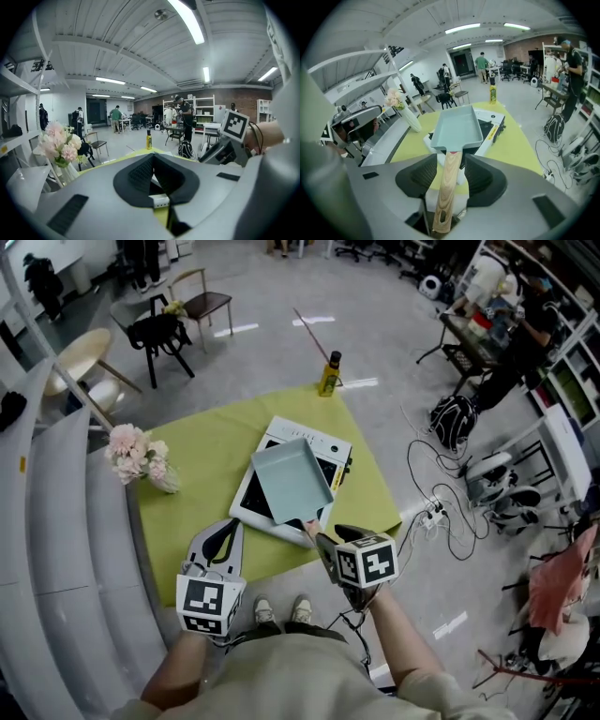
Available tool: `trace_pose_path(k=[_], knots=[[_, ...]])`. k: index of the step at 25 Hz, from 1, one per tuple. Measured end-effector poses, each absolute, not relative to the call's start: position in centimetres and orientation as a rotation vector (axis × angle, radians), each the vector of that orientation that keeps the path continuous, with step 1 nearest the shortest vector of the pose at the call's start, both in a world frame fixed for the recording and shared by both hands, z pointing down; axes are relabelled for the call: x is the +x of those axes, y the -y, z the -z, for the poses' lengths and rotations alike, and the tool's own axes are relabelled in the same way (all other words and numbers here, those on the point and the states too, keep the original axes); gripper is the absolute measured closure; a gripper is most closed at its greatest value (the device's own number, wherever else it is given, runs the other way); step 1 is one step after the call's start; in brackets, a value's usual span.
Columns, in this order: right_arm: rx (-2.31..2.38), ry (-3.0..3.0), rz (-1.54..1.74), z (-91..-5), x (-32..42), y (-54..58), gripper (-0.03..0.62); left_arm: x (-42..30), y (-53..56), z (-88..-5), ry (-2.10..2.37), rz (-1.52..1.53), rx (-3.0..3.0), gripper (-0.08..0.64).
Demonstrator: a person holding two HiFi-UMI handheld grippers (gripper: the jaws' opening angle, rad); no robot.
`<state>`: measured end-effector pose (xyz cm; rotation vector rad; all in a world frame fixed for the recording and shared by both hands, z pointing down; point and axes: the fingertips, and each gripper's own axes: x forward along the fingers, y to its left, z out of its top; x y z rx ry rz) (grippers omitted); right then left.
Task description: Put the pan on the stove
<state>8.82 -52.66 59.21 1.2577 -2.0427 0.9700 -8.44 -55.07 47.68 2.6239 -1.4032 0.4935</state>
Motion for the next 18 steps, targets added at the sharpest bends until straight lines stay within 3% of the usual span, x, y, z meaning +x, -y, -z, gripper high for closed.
trace_pose_path(k=[6,18], knots=[[1.373,2.202,-0.785,-52.2,9.5,52.3,0.458,-8.2,53.6,-42.2,1.484,-0.401,2.706,0.554],[1.611,2.479,-0.365,-36.9,9.7,48.5,0.520,-8.4,49.0,-31.7,1.597,-0.153,2.856,0.554]])
